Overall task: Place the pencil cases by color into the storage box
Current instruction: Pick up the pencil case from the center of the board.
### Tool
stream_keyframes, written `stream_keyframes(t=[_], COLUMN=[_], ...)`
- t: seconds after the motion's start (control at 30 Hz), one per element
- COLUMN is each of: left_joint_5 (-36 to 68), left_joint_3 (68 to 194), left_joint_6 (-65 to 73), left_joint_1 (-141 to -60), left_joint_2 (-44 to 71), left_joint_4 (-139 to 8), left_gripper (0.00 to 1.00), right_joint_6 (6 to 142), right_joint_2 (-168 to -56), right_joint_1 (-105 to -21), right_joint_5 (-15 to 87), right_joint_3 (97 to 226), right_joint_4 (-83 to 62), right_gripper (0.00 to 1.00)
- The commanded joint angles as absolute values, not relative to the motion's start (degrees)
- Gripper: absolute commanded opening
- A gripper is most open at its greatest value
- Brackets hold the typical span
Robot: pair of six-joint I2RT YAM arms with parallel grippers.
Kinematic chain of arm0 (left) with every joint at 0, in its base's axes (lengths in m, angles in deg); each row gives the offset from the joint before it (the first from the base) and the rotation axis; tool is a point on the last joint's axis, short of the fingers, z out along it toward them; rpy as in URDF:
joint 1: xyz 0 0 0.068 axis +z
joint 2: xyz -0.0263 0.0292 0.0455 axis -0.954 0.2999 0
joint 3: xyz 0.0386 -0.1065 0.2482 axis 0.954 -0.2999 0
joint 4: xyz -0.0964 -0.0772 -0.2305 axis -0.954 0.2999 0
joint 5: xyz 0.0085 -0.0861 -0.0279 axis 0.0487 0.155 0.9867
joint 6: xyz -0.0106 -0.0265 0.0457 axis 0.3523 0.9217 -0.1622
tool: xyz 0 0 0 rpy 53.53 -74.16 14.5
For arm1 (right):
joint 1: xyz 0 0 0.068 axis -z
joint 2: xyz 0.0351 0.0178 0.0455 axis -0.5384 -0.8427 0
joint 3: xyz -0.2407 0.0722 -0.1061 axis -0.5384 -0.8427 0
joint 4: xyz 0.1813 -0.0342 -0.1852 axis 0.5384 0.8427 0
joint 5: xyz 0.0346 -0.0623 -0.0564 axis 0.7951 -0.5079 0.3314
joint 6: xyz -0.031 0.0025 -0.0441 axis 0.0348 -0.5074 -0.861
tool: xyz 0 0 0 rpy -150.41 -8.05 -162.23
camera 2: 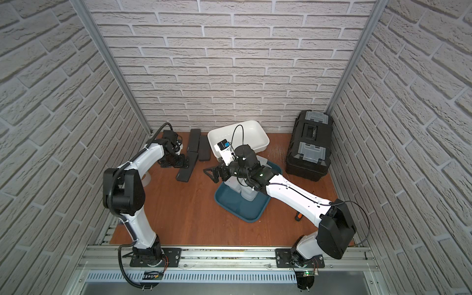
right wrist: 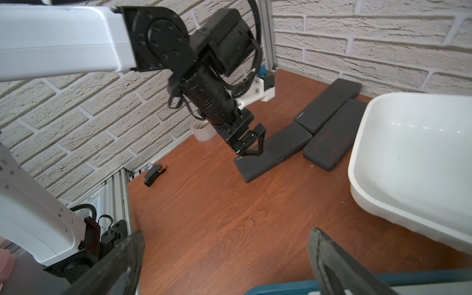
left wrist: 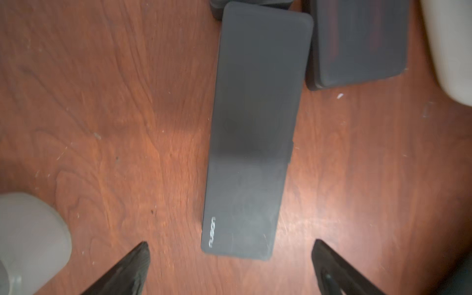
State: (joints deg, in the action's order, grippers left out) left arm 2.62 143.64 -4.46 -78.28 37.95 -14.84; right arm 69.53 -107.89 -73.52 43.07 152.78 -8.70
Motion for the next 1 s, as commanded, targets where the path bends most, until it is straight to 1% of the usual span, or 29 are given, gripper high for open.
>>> stream_keyframes(t=[0.0,0.27,0.5,0.73,0.97], left_joint_5=[0.96,1.89,5.80,7.72,7.65], left_joint_3=[144.31,145.32,144.15,145.95,146.62], left_joint_6=[-5.58,-8.02,-9.77,-8.87,-8.06], left_joint_1=[-78.10,-78.01,-77.73,-77.86,-78.08], left_joint_2=[40.62,44.53,43.84,44.88,45.41], left_joint_4=[-18.04,-20.05,-19.93,-17.01,-15.77], left_gripper=[0.98,0.98,0.98,0.97,0.95], right_joint_6=[65.69,59.47,56.02,50.48,45.94], right_joint_2=[-108.02,-107.75,-107.73,-108.69,-109.31], right_joint_1=[-74.48,-76.11,-77.09,-78.44,-79.12], right_joint_5=[45.66,50.27,52.17,50.83,46.08], right_joint_3=[152.72,153.98,154.51,154.96,154.86], right_joint_4=[-12.99,-13.67,-10.85,-5.68,-2.43], right_gripper=[1.00,1.00,1.00,1.00,1.00])
